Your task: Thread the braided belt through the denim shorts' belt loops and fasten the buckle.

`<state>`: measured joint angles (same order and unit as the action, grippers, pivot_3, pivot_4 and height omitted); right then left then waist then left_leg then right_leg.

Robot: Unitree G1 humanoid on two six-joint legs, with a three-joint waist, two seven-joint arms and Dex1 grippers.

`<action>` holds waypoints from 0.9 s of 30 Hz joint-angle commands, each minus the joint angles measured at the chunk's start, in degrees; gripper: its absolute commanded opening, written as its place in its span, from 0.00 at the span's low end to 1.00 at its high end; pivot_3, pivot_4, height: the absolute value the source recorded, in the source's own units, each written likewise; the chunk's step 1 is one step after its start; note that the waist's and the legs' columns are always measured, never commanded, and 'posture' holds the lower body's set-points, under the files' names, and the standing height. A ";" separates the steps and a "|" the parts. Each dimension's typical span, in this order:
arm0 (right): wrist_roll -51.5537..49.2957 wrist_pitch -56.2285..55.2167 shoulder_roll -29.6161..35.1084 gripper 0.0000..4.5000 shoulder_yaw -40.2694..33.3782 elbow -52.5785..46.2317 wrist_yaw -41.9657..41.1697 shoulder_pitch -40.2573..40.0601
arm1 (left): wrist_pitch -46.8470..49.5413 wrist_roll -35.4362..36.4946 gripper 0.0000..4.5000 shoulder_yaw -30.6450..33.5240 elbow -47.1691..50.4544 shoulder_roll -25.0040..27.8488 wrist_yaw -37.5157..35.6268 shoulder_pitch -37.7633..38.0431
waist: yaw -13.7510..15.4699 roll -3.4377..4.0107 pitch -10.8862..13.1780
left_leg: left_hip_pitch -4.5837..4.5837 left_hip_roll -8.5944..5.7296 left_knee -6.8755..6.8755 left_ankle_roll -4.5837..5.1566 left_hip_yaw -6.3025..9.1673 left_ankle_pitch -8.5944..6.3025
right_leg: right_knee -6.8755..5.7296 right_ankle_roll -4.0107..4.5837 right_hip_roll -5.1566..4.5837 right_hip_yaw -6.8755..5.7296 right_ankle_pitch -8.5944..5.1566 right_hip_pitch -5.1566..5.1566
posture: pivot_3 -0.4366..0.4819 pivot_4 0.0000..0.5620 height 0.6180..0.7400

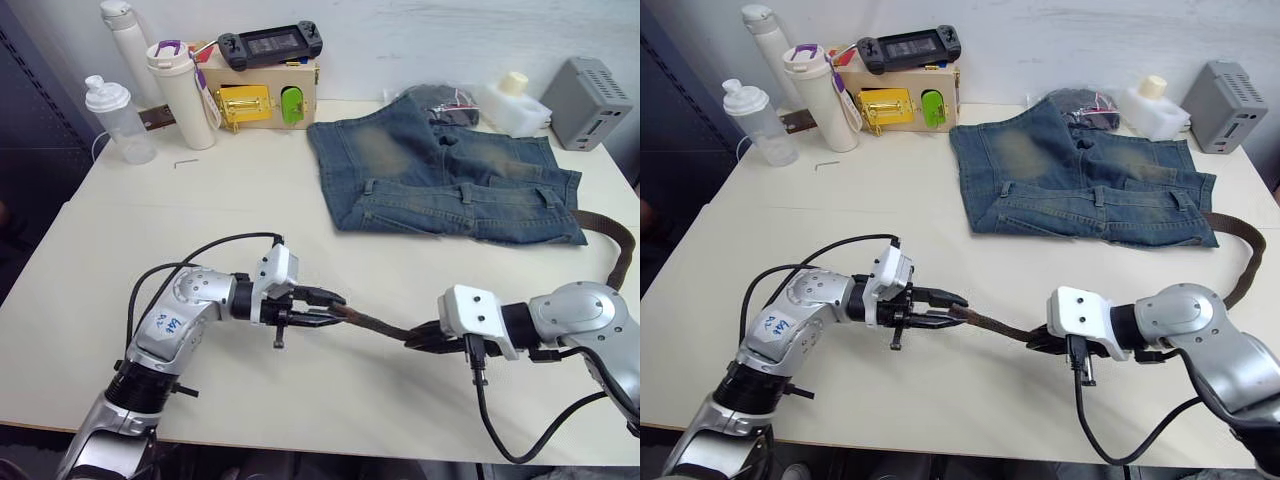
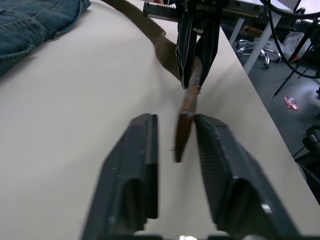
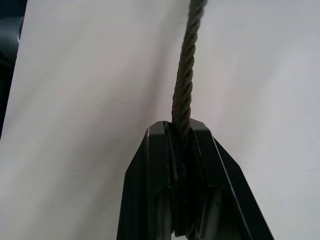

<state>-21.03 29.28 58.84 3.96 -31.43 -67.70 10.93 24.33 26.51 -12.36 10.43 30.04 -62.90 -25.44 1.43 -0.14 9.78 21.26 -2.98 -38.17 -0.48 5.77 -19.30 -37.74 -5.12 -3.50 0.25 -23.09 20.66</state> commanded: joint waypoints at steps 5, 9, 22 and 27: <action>-1.46 0.95 0.43 0.00 -2.59 -2.00 1.18 0.87 | -0.55 -0.21 0.00 0.02 0.83 -0.70 -0.43 -1.05 | -0.02 0.00 0.00 | 0.00 0.00 0.01 0.00 0.00 0.00 | -0.01 0.00 0.00 0.00 0.00 0.01 | 0.48 0.27 1.00; -2.51 3.89 -1.15 0.09 -3.88 -1.38 4.46 1.88 | -0.13 0.27 0.00 0.58 0.61 -1.22 0.11 -0.89 | -0.02 0.00 0.00 | 0.00 0.00 0.00 0.00 0.00 0.00 | -0.02 0.00 0.00 0.00 0.00 0.01 | 0.48 0.27 1.00; -56.07 26.02 -11.99 0.89 -35.02 -3.13 11.16 -15.43 | 19.80 18.73 0.00 10.74 3.33 -11.91 13.54 2.19 | 0.56 -0.17 0.08 | 0.04 0.00 -0.04 0.07 0.06 -0.03 | -0.11 -0.01 0.03 -0.08 0.01 -0.10 | 0.48 0.27 1.00; -71.10 23.61 -19.33 0.89 -25.58 -6.60 33.02 -22.05 | 25.23 24.22 0.00 11.42 7.46 -14.67 18.19 4.22 | -0.26 -0.32 0.02 | -0.06 0.05 -0.12 0.08 0.02 -0.04 | -0.16 -0.01 0.04 -0.05 0.01 -0.18 | 0.48 0.27 1.00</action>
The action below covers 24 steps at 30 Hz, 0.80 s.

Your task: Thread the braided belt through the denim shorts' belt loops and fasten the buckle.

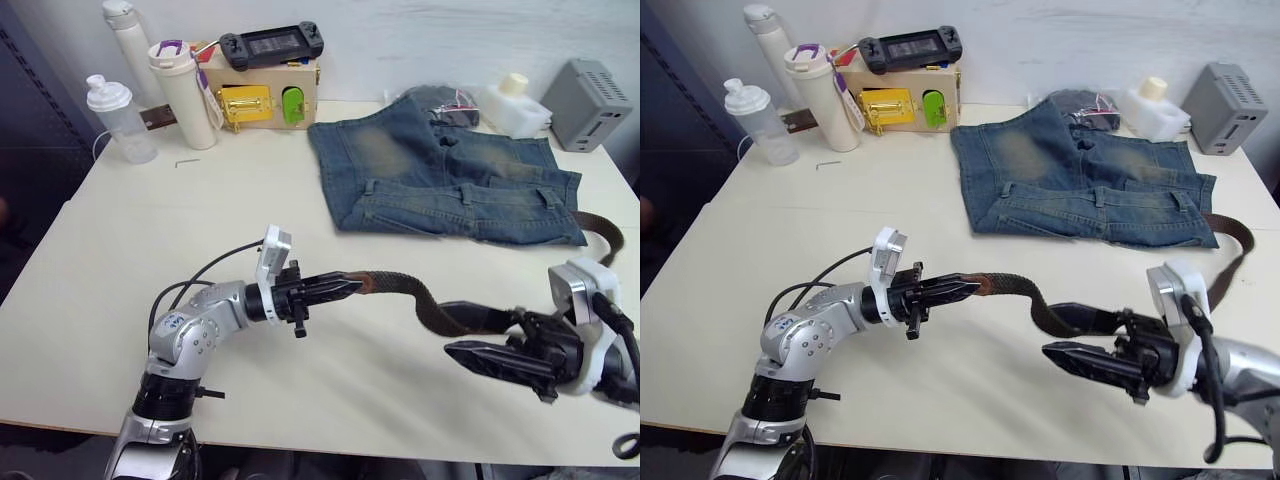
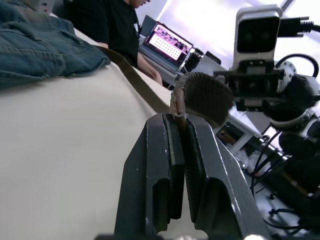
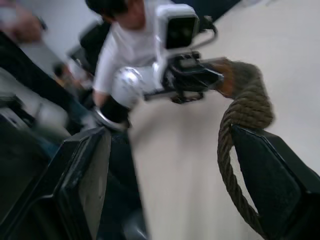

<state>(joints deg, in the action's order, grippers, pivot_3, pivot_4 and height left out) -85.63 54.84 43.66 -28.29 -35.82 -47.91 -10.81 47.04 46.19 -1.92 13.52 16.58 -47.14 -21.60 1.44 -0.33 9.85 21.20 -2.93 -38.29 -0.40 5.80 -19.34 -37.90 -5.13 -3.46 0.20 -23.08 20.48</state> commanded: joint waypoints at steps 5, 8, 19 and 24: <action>-6.62 -5.66 -10.67 0.89 12.05 -1.33 23.18 -5.09 | 5.13 7.36 0.00 1.46 6.34 -2.00 5.29 0.79 | 0.16 -0.09 -0.01 | -0.02 0.03 0.00 -0.01 -0.04 0.00 | 0.08 0.00 0.03 0.05 0.00 0.04 | 0.48 0.27 1.00; 1.65 -12.02 -12.03 0.89 7.37 2.38 25.58 -4.04 | 5.52 7.39 0.00 1.12 6.58 -0.70 4.70 0.71 | 0.05 -0.09 -0.02 | 0.01 -0.02 0.00 0.00 -0.01 0.00 | 0.07 -0.03 0.01 0.05 0.01 0.00 | 0.48 0.27 1.00; 3.24 -13.54 2.19 0.89 -7.75 5.00 12.86 1.03 | 5.58 7.18 0.00 0.03 5.06 1.60 2.39 -0.88 | 0.07 -0.08 -0.01 | 0.00 -0.06 0.09 0.05 -0.07 0.01 | 0.14 -0.11 0.03 0.09 0.06 -0.01 | 0.48 0.27 1.00; -14.04 -12.09 6.59 0.89 -8.10 -6.40 12.33 1.61 | 9.09 11.88 0.00 1.73 5.29 -0.40 4.98 -2.95 | 0.09 -0.08 0.01 | 0.04 -0.03 0.06 0.07 -0.08 0.00 | 0.15 -0.11 0.03 0.07 0.06 -0.03 | 0.48 0.27 1.00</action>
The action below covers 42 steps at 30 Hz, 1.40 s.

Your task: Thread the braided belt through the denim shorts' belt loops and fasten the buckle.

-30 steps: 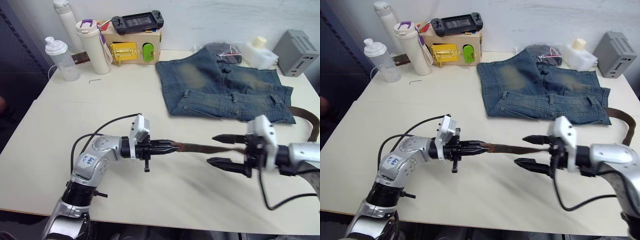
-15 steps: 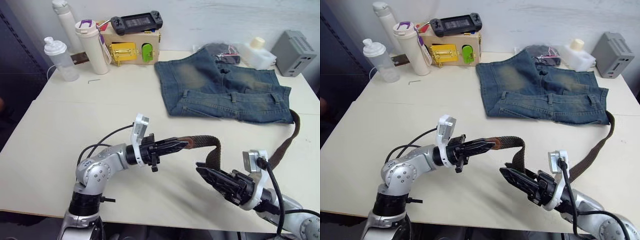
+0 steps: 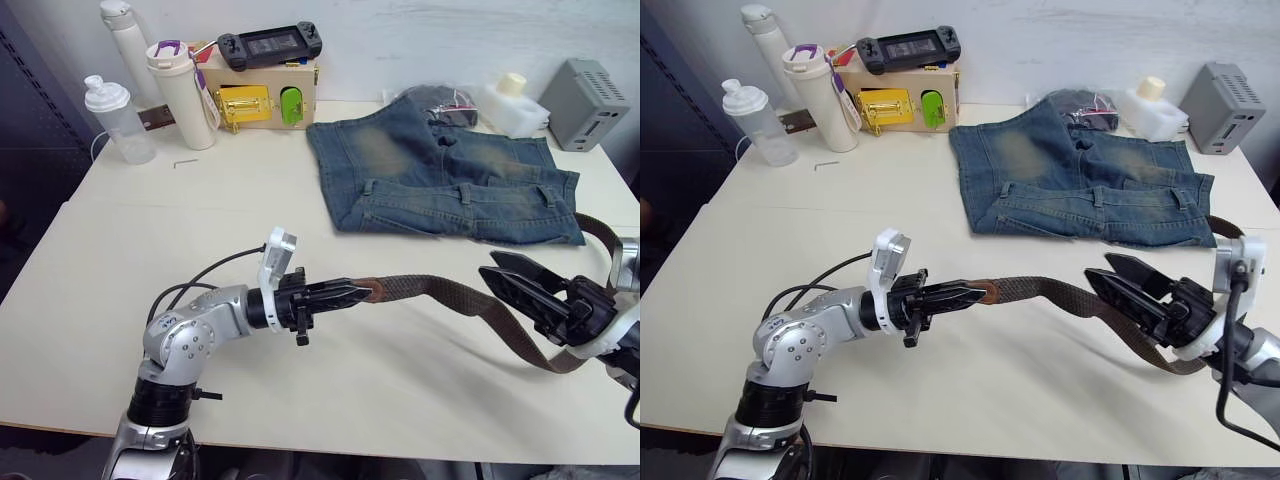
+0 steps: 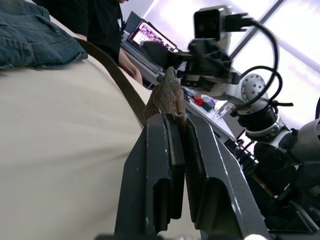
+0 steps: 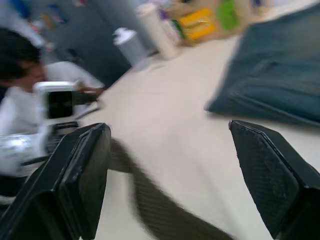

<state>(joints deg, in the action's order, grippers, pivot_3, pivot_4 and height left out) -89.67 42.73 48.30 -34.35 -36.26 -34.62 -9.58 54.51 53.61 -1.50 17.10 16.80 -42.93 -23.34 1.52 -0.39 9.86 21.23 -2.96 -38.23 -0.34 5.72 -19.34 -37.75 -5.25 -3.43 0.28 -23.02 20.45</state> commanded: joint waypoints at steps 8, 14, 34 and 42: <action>-21.95 -0.01 6.82 0.89 10.82 -12.91 7.86 -3.91 | 4.51 10.06 0.00 3.43 2.11 -0.89 3.76 -3.56 | 0.09 -0.11 0.04 | 0.01 0.00 -0.20 0.11 0.05 -0.06 | 0.11 -0.07 -0.02 -0.06 0.04 -0.16 | 0.48 0.27 1.00; -11.56 -3.26 -1.75 0.89 23.28 -8.23 22.03 -8.64 | 5.73 14.82 0.00 5.28 2.52 -1.05 6.25 -4.48 | 0.09 -0.16 0.04 | 0.06 0.00 -0.31 0.16 0.07 -0.10 | 0.12 -0.07 -0.03 -0.07 0.04 -0.15 | 0.48 0.27 1.00; 1.92 -22.38 -34.77 0.89 29.32 -9.94 28.90 -10.13 | 5.17 15.67 0.00 3.96 1.86 -1.38 7.97 -3.46 | -0.35 -0.06 0.01 | -0.07 -0.01 0.09 -0.06 0.07 0.01 | 0.20 -0.05 -0.03 0.07 0.02 0.14 | 0.48 0.27 1.00; 0.32 -25.18 -36.89 0.89 28.10 -11.37 26.92 -10.30 | 4.93 15.25 0.00 3.61 1.40 -0.67 7.29 -3.47 | -0.38 -0.06 0.01 | -0.07 -0.02 0.08 -0.06 0.07 0.01 | 0.19 -0.05 -0.03 0.07 0.02 0.13 | 0.48 0.27 1.00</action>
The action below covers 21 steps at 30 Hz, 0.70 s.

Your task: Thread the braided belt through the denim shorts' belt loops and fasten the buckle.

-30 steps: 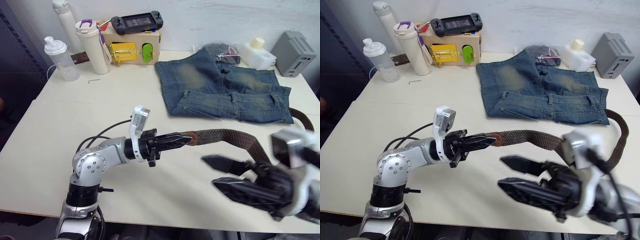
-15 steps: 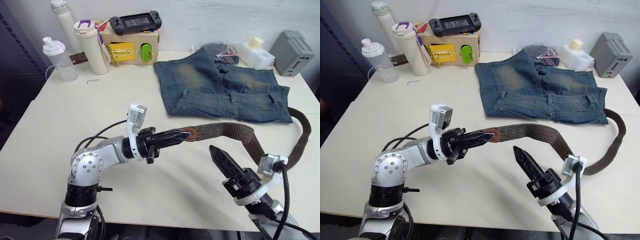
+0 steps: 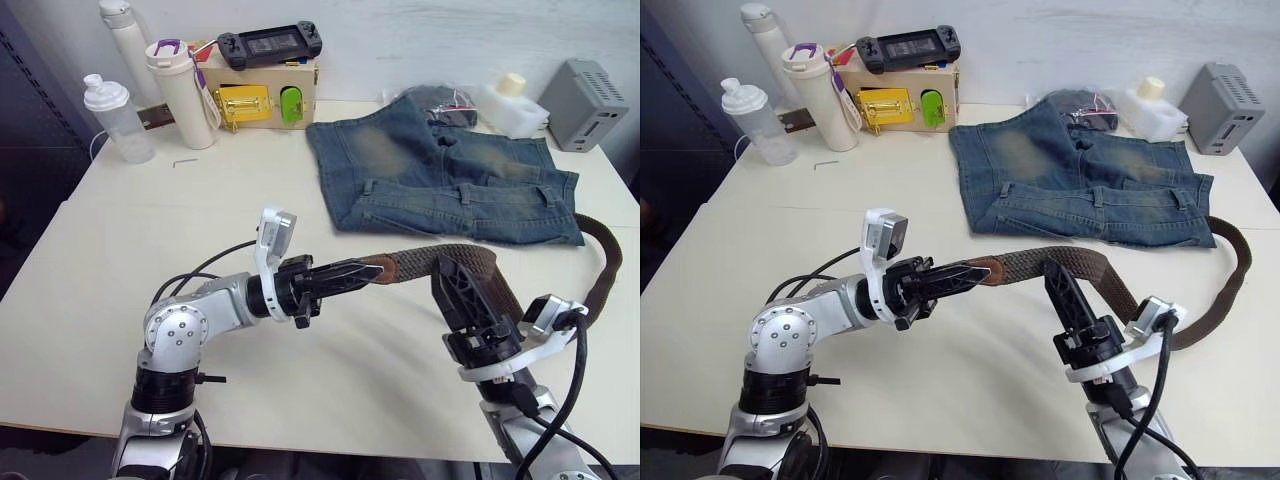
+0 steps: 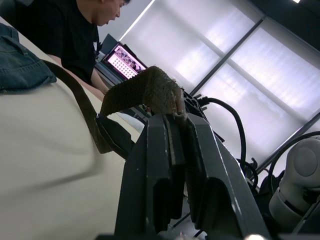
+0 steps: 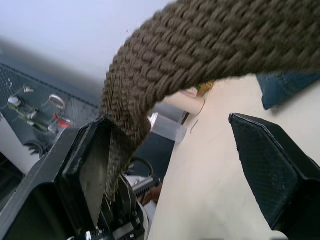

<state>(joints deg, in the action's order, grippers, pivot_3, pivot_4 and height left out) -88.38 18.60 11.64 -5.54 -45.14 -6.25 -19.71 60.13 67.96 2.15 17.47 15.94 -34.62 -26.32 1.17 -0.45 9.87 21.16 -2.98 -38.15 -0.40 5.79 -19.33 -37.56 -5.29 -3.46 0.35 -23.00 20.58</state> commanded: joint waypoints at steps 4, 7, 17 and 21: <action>-1.23 -1.24 -0.22 0.84 -0.36 -1.87 -1.55 -0.30 | -0.75 0.83 0.00 -0.20 0.88 0.23 -1.05 -0.66 | -0.05 0.00 0.00 | 0.00 0.00 0.00 0.00 0.00 0.00 | 0.00 0.00 0.00 0.00 0.00 0.00 | 0.48 0.27 1.00; -1.42 -1.37 -0.17 0.60 -0.23 -1.70 -1.93 -0.33 | -0.82 0.70 0.00 -0.36 0.76 0.33 -1.09 -0.69 | -0.01 0.00 0.00 | 0.00 0.00 0.00 0.00 0.00 0.00 | 0.00 0.00 0.00 0.00 0.00 0.00 | 0.48 0.27 1.00; -2.09 -1.77 -0.24 0.00 -0.40 -1.42 -3.39 -0.70 | -0.76 0.12 0.00 -1.01 0.91 1.28 -1.75 -0.38 | -0.02 0.00 0.00 | 0.00 0.00 0.00 0.00 0.00 0.00 | 0.00 0.00 -0.01 0.00 0.00 0.00 | 0.48 0.27 1.00; -4.08 -1.90 -0.52 0.00 -0.66 -1.44 -4.70 -0.73 | -1.58 -1.86 0.00 -1.93 1.20 1.88 -2.31 -0.39 | -0.04 0.01 0.00 | 0.00 0.00 0.00 0.00 0.01 0.00 | 0.00 0.00 0.00 0.00 0.00 0.00 | 0.48 0.27 1.00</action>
<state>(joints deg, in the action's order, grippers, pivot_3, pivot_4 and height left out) -90.29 17.41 11.61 -5.51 -45.14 -9.70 -20.68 59.24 66.70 1.03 17.26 17.50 -35.77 -26.33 1.13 -0.44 9.87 21.16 -2.98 -38.15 -0.40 5.79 -19.32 -37.56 -5.29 -3.46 0.36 -23.00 20.58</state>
